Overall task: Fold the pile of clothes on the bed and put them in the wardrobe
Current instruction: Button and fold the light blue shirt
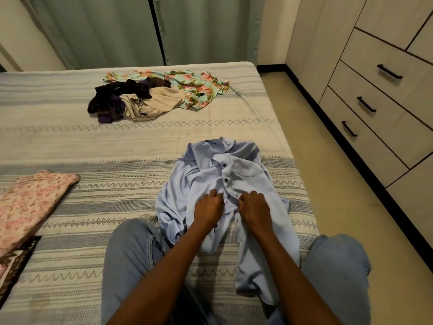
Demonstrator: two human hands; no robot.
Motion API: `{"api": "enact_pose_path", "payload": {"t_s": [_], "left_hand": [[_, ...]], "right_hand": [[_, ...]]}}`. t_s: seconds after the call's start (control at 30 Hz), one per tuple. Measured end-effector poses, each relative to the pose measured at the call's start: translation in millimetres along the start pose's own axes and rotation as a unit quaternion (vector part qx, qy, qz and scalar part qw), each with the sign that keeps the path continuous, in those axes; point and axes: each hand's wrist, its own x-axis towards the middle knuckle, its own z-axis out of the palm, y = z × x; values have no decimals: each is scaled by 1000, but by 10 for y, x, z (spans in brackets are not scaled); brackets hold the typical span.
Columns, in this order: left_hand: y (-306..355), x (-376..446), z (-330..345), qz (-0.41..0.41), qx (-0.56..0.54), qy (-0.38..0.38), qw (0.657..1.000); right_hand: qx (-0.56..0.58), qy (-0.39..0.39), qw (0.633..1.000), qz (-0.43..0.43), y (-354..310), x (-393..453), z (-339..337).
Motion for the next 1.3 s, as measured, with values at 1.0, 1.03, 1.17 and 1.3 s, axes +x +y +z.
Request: {"api": "enact_pose_path", "payload": {"t_s": [1.0,1.03,1.17,1.3], "left_hand": [[246,-192,-614,-164,-574,-115,794],[253,-197,-616,-165,-575,-113,794],[272,-204,-618,-175,-584,-111,785],[280,-199,-639,-202,-595,-108,770]], "right_hand": [[245,45,968,8,-179,-232,-372],[243,49,969,6,-183,-238,-370],[231,61,971,-3,-185,-267,-382],[211,64,974,-54,-130,-257,-381]]}}
